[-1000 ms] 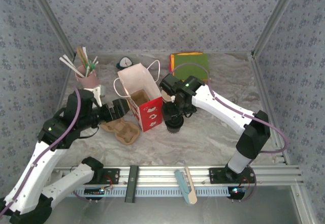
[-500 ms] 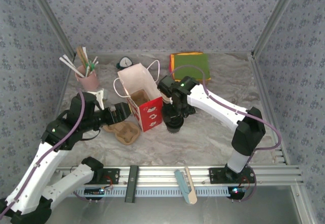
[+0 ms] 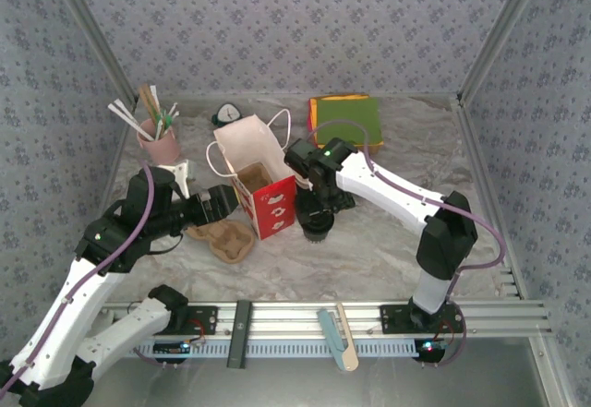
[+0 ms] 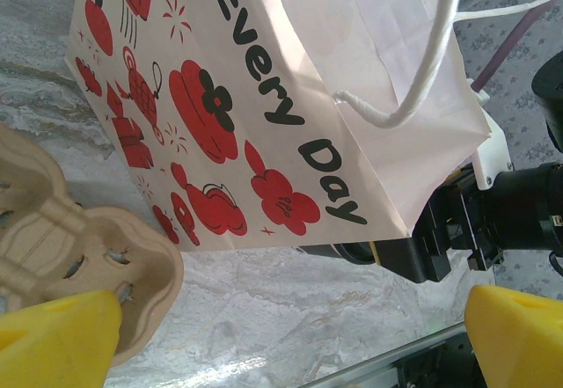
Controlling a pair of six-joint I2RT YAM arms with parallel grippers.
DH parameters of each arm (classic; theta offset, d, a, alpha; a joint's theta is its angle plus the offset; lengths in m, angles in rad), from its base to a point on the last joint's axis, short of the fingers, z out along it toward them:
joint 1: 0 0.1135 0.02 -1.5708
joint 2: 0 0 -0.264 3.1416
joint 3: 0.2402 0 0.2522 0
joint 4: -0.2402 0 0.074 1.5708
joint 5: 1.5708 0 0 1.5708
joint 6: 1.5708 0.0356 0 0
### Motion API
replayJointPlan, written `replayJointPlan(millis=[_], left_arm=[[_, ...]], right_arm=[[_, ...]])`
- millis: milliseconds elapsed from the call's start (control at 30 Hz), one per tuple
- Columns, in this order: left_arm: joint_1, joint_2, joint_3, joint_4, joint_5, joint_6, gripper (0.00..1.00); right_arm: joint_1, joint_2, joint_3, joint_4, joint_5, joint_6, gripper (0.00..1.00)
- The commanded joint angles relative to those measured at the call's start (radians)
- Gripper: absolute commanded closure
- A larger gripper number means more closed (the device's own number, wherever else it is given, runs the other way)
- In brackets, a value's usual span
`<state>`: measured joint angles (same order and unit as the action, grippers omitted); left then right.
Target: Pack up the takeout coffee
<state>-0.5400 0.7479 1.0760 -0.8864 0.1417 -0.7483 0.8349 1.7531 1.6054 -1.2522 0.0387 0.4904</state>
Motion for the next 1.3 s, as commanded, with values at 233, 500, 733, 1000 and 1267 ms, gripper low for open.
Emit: replayJointPlan(millis=[233,500,733,1000,1267], left_arm=[[-0.005,-0.004,-0.005,0.015,-0.015,0.018,0.00],[-0.006,-0.004,-0.005,0.012,-0.017,0.016,0.00],[-0.005,-0.006,-0.005,0.010,-0.019,0.018,0.00],[-0.006,-0.006,-0.006,0.011,-0.017,0.018,0.00],[-0.005,-0.006,-0.004,0.009,-0.017,0.018,0.00]], right_arm=[[0.017,0.041,0.055,-0.031,0.020,0.007,0.13],[0.024,0.064,0.071,-0.036,0.013,0.020,0.14],[0.027,0.078,0.079,-0.050,0.012,0.023,0.14],[0.027,0.090,0.084,-0.059,0.005,0.020,0.16],[0.029,0.102,0.113,-0.089,0.003,0.019,0.15]])
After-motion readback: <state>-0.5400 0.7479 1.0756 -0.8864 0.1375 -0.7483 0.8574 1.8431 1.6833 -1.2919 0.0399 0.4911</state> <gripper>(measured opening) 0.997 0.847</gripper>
